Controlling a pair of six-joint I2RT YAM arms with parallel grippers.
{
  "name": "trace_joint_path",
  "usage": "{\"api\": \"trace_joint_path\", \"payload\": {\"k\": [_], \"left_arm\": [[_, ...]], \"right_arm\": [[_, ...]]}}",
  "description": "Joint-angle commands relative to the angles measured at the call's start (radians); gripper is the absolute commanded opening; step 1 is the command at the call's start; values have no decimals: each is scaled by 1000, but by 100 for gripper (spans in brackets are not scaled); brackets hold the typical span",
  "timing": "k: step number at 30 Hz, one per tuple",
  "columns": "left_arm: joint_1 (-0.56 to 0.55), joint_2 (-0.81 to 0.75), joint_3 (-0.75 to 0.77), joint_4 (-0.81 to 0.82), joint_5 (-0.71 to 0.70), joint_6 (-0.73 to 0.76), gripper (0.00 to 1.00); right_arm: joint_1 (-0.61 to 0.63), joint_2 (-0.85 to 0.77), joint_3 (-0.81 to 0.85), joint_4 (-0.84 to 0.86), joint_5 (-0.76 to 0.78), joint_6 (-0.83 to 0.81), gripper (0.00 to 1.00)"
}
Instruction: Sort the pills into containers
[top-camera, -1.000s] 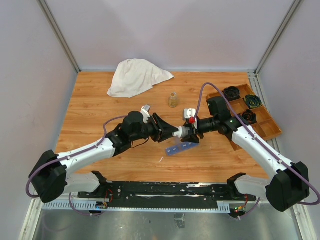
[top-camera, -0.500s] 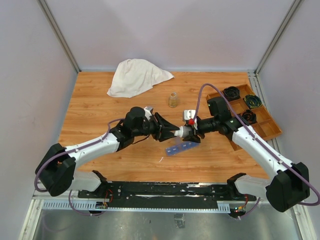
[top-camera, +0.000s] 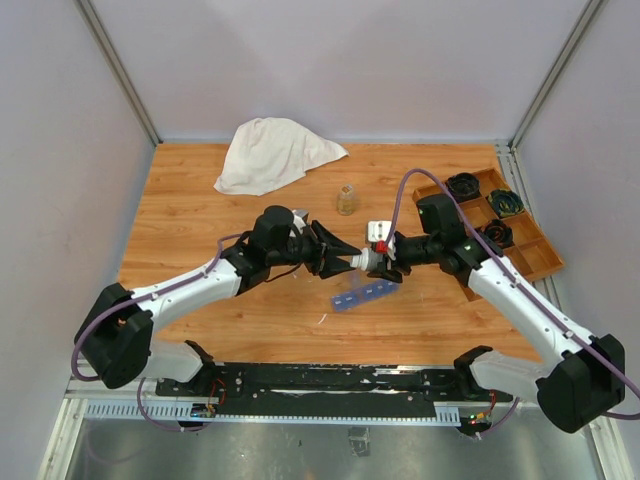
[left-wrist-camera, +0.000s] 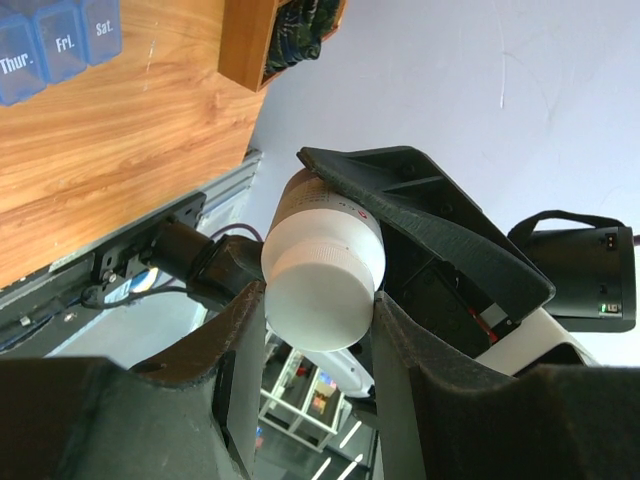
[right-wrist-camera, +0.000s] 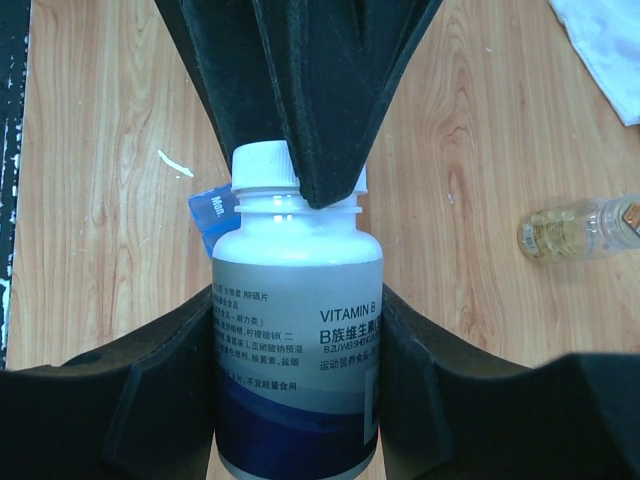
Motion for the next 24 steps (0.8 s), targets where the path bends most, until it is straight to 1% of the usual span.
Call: {"api": "trace_joint_path", "payload": {"k": [1, 3, 6, 7, 11, 17, 20, 24], "left_arm": [[8, 11, 86, 61, -2, 12, 23], [6, 4, 80, 66, 2, 16, 22], [5, -18, 41, 97, 3, 2, 14], [5, -24, 27, 110, 5, -6, 13], [5, -59, -10, 129, 6, -17, 13], [6, -91, -46, 150, 11, -20, 11], [5, -97, -49, 156, 19, -4, 8], [6, -116, -62, 168, 18, 29, 7]], "right_arm": [[44, -17, 3, 17, -107, 41, 1], [37, -26, 7, 20, -115, 56, 1], [33, -35, 1, 34, -124, 72, 0], [32, -35, 1, 34, -122, 74, 1], [21, -47, -1, 34, -130, 62, 1], [20, -68, -11, -4, -186, -14, 0], [20, -64, -10, -21, -203, -35, 1], [21, -69, -6, -31, -221, -40, 1]]}}
